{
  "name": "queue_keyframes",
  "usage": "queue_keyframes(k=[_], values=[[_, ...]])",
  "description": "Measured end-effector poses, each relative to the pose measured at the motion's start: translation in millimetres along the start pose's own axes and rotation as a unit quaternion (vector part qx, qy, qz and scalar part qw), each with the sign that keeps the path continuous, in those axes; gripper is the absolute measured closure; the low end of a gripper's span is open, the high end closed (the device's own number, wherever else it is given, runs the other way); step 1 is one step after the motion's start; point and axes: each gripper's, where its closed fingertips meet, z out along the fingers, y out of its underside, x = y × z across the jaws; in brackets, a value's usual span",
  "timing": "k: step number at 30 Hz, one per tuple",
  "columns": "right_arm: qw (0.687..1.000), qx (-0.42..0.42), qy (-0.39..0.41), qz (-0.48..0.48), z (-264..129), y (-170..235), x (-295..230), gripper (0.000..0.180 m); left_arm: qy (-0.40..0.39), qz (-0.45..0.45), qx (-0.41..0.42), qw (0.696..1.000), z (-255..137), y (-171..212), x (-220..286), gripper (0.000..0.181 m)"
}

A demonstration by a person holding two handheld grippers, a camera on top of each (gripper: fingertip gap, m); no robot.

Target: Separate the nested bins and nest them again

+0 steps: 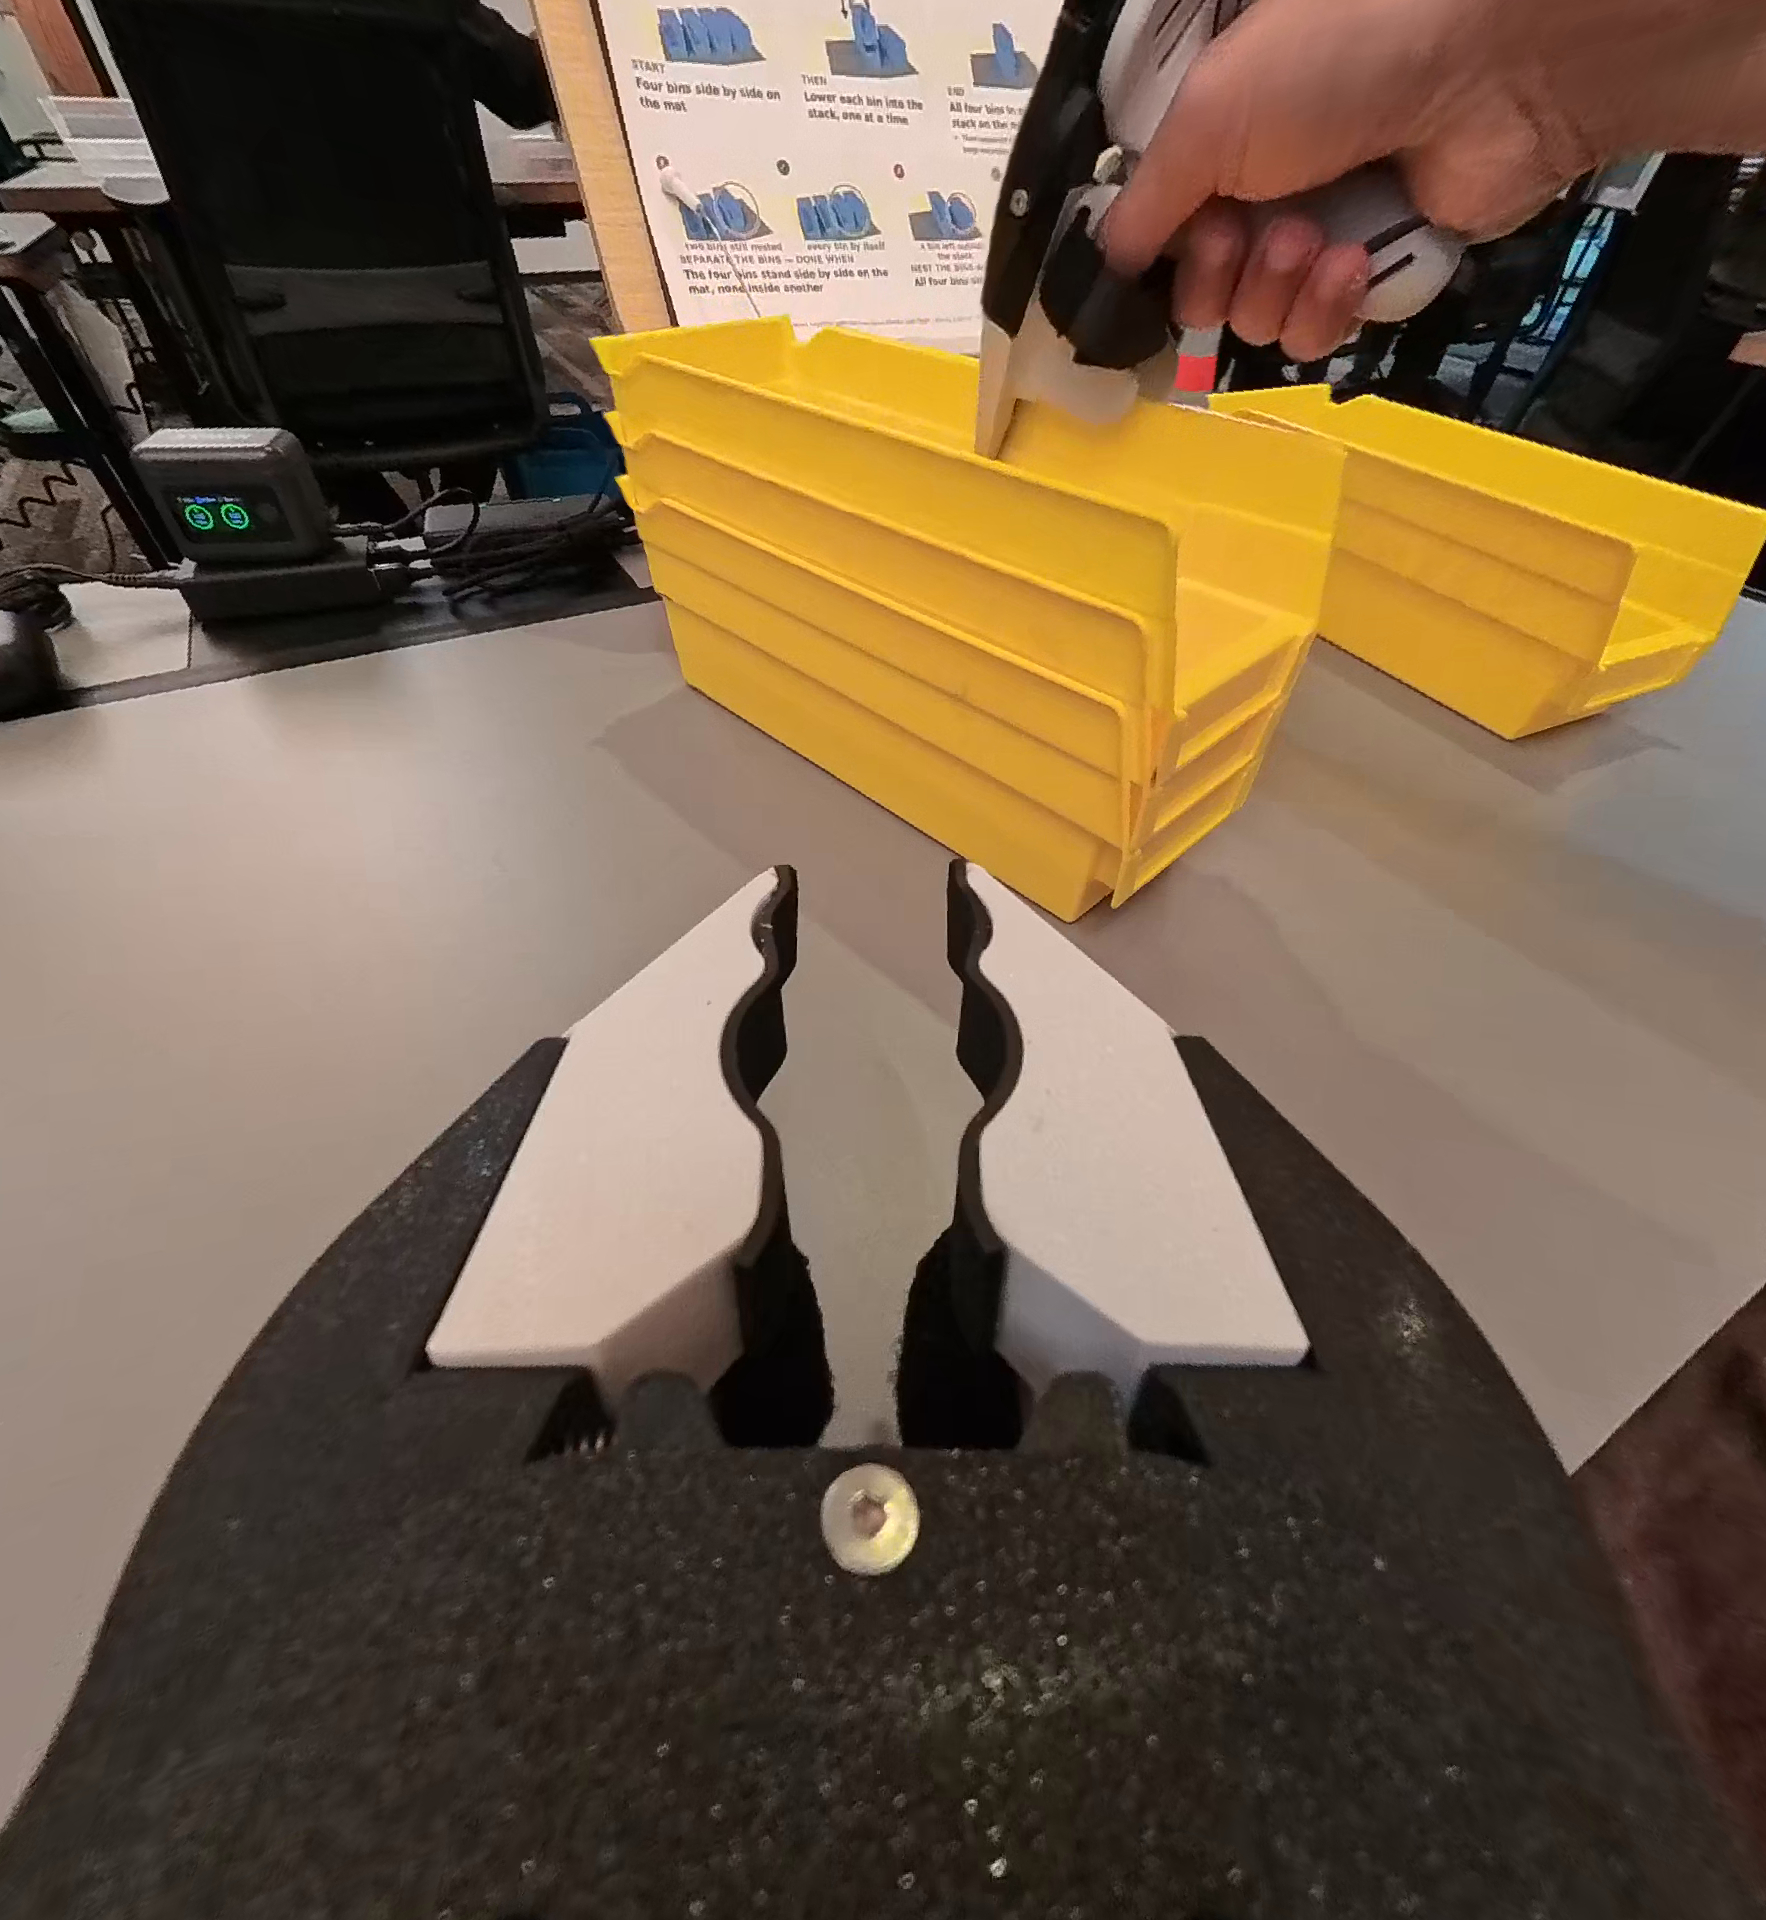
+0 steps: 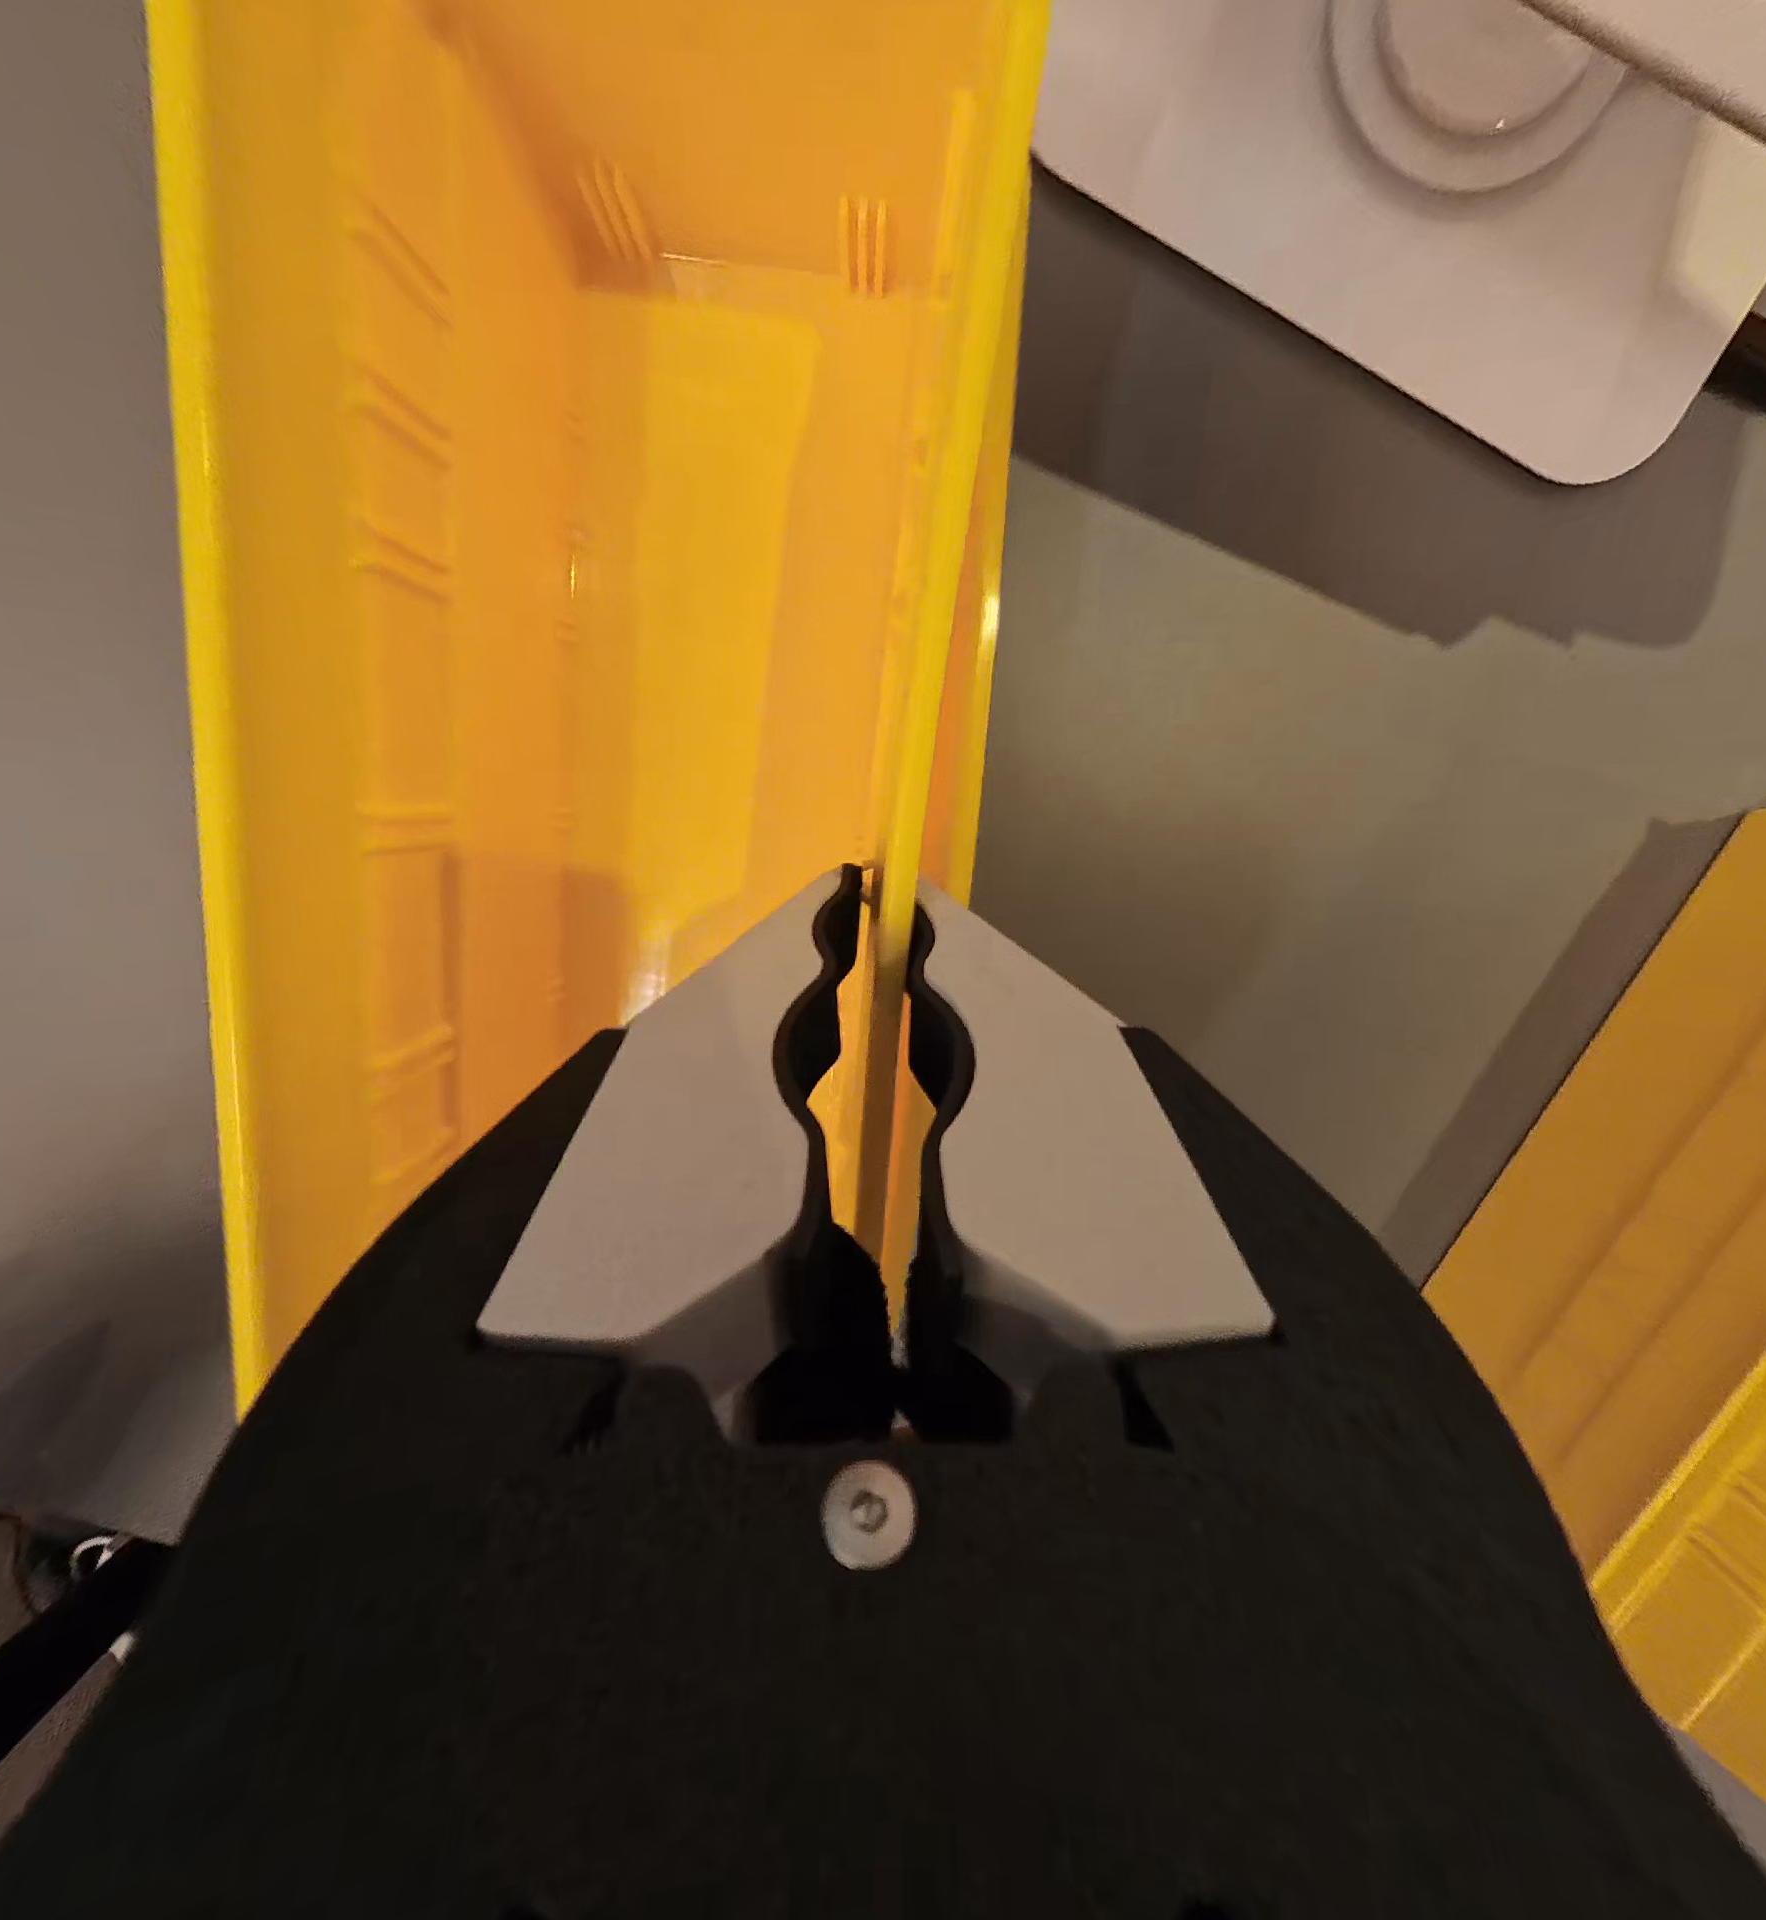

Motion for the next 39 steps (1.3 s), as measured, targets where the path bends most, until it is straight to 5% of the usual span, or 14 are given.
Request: queue_keyframes(k=[3, 6, 10, 15, 19, 25, 32, 39], values=[[0.999, 0.017, -0.021, 0.018, -2.0, -1.7, -2.8, 0.172, 0.002, 0.002, -0.001, 1.0, -0.3, 0.7, 0.8, 0.154], [0.99, 0.037, -0.129, 0.039, -14.7, -0.8, -23.1, 0.134, 0.001, 0.001, 0.0, 1.0, -1.7, 0.2, -1.4, 0.154], [0.982, 0.097, -0.159, 0.017, -37.7, 4.4, -7.6, 0.134, 0.003, -0.015, 0.002, 1.0, -1.3, -0.3, -5.0, 0.154], [0.952, 0.134, -0.257, 0.1, -59.0, -2.8, 15.6, 0.125, 0.002, -0.014, -0.01, 1.0, 3.2, 4.6, -5.3, 0.154], [0.977, 0.149, -0.138, 0.069, -79.1, 11.5, 95.5, 0.126, 0.001, -0.017, -0.006, 1.0, 0.6, 2.8, -7.2, 0.154], [0.99, 0.048, 0.045, 0.127, -76.7, 76.1, 257.5, 0.132, 0.006, -0.025, -0.013, 1.0, 1.4, 5.2, -6.1, 0.154], [0.977, -0.089, 0.081, 0.175, -24.1, 149.6, 319.8, 0.135, 0.003, -0.017, -0.022, 1.0, 5.2, 8.9, -6.4, 0.154], [0.975, -0.074, 0.032, 0.208, -8.6, 149.4, 322.6, 0.177, 0.001, -0.027, -0.027, 0.999, 5.6, 12.6, -11.8, 0.154]])
